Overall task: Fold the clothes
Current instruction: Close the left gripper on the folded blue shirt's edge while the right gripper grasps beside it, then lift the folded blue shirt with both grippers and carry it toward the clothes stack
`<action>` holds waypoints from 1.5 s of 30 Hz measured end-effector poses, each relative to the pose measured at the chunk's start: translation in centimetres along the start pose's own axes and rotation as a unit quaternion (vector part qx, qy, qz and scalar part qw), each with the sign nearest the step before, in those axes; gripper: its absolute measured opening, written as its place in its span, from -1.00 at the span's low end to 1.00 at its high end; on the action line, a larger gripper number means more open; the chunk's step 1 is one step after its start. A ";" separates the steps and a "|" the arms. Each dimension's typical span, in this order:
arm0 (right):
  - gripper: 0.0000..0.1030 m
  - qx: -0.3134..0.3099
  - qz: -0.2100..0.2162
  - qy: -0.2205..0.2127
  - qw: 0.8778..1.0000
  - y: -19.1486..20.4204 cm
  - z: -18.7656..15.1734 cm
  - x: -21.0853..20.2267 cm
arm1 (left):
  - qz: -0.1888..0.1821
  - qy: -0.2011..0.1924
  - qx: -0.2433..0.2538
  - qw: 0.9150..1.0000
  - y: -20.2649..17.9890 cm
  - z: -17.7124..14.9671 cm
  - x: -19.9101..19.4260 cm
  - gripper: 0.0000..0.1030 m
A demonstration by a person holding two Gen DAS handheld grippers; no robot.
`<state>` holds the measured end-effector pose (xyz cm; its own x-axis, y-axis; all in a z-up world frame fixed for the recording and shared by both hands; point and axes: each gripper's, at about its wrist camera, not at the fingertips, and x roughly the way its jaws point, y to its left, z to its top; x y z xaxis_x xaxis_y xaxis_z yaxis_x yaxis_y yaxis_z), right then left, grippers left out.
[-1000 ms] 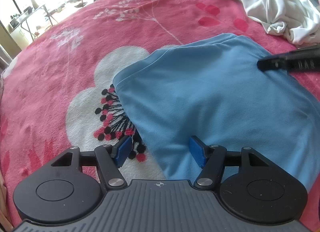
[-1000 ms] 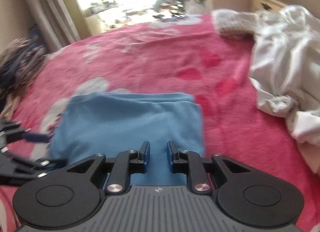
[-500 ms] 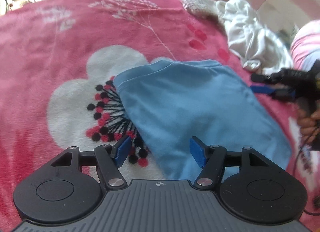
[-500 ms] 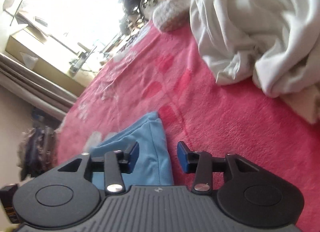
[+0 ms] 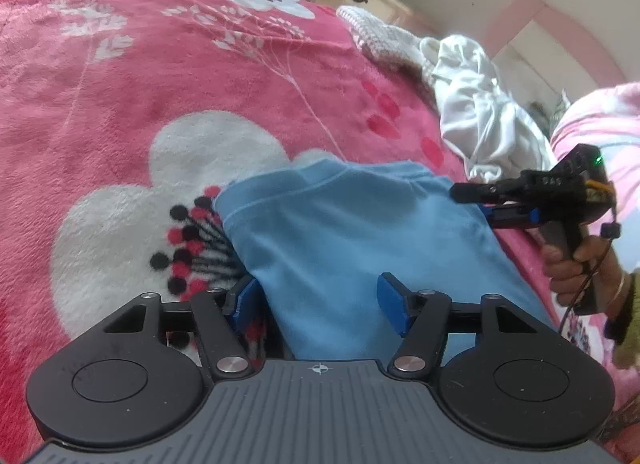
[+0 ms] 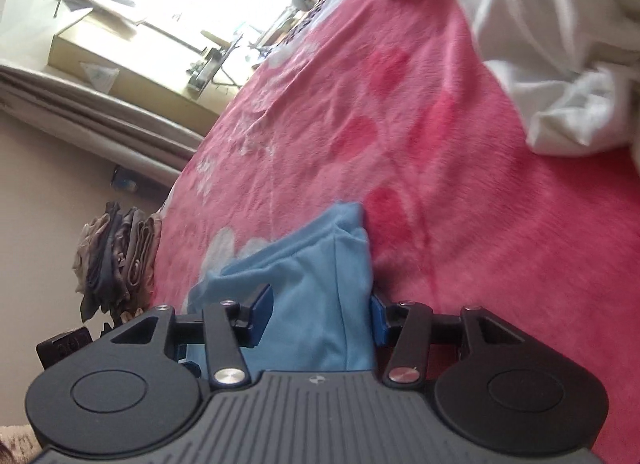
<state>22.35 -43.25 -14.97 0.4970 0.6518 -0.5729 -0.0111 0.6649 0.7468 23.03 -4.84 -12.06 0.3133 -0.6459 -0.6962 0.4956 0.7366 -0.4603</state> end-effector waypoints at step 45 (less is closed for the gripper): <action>-0.75 -0.186 -0.033 -0.081 0.979 10.0 -2.0 -3.3 | 0.063 -0.107 0.016 0.992 -4.1 1.2 -4.0 -0.89</action>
<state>18.87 -38.02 -6.30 0.6373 0.5565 -0.5331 -0.2740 0.8102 0.5181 20.69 -5.51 -6.76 0.5370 -0.5800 -0.6126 0.4660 0.8093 -0.3577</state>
